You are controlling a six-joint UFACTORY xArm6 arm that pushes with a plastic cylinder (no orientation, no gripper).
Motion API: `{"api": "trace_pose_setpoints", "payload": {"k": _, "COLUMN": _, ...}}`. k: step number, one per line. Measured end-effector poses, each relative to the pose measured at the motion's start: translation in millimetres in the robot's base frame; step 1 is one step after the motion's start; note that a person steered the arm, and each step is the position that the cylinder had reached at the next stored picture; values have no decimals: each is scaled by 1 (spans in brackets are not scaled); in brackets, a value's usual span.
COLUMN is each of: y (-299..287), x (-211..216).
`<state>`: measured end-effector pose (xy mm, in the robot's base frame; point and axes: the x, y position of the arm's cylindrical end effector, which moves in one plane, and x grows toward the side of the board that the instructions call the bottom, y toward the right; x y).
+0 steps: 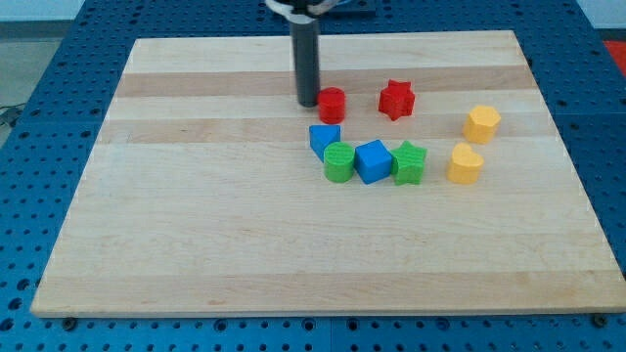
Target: Push the red circle to the top of the cube
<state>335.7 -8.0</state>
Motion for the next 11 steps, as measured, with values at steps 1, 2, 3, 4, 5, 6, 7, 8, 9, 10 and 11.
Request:
{"api": "trace_pose_setpoints", "payload": {"k": 1, "y": 8, "x": 1}}
{"api": "trace_pose_setpoints", "payload": {"k": 2, "y": 17, "x": 1}}
{"api": "trace_pose_setpoints", "payload": {"k": 3, "y": 17, "x": 3}}
{"api": "trace_pose_setpoints", "payload": {"k": 4, "y": 17, "x": 11}}
{"api": "trace_pose_setpoints", "payload": {"k": 5, "y": 36, "x": 14}}
{"api": "trace_pose_setpoints", "payload": {"k": 6, "y": 43, "x": 14}}
{"api": "trace_pose_setpoints", "payload": {"k": 7, "y": 48, "x": 14}}
{"api": "trace_pose_setpoints", "payload": {"k": 8, "y": 48, "x": 29}}
{"api": "trace_pose_setpoints", "payload": {"k": 9, "y": 45, "x": 48}}
{"api": "trace_pose_setpoints", "payload": {"k": 10, "y": 41, "x": 53}}
{"api": "trace_pose_setpoints", "payload": {"k": 11, "y": 35, "x": 53}}
